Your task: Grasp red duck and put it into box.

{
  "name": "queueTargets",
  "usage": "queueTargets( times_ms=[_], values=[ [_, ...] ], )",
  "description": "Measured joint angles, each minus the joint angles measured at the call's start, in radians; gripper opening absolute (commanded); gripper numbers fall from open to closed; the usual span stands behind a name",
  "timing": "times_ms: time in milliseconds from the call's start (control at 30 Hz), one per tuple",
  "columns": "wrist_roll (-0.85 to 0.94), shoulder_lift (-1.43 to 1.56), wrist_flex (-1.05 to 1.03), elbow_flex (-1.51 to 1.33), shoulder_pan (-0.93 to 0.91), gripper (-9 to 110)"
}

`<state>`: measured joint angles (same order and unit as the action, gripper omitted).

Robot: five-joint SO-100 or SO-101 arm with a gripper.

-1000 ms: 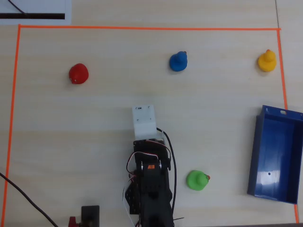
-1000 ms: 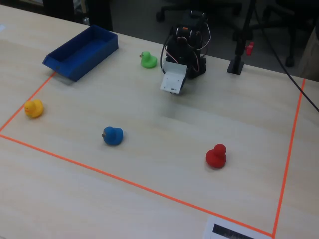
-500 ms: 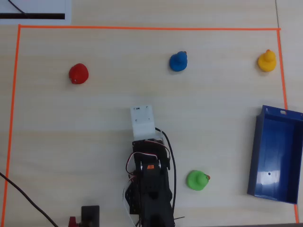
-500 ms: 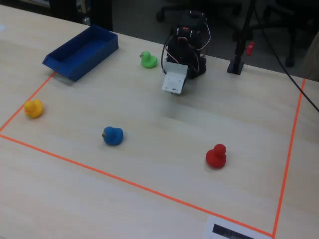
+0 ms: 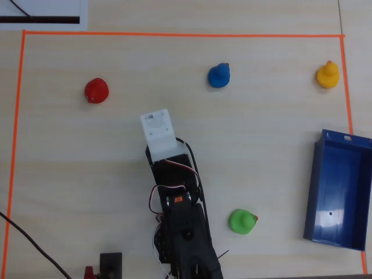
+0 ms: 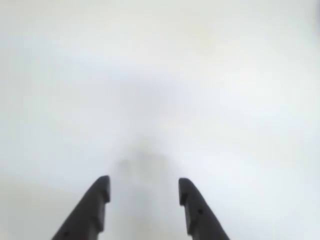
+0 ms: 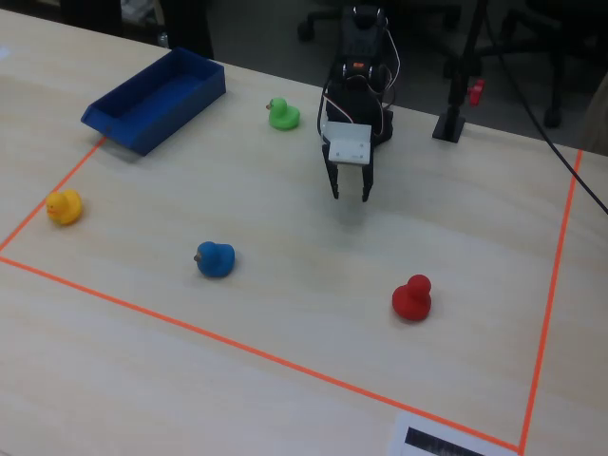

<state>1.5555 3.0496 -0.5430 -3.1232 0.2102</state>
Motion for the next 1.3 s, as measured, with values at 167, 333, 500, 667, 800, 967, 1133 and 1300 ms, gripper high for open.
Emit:
queueTargets(
  times_ms=[167,333,500,667,800,967,1133,1300],
  values=[
    [-0.129,-0.239,0.566,0.000,0.143,27],
    [-0.189,-0.448,0.864,0.005,0.249,30],
    [-0.229,-0.667,1.062,0.044,0.299,31],
    [-0.278,-0.969,1.272,0.204,0.307,32],
    [-0.281,-1.244,1.378,0.370,0.287,32],
    [-0.282,-1.540,1.427,0.575,0.233,33],
    [-0.282,-1.740,1.459,0.723,0.221,33],
    [-0.282,-1.839,1.462,0.759,0.201,33]
  ],
)
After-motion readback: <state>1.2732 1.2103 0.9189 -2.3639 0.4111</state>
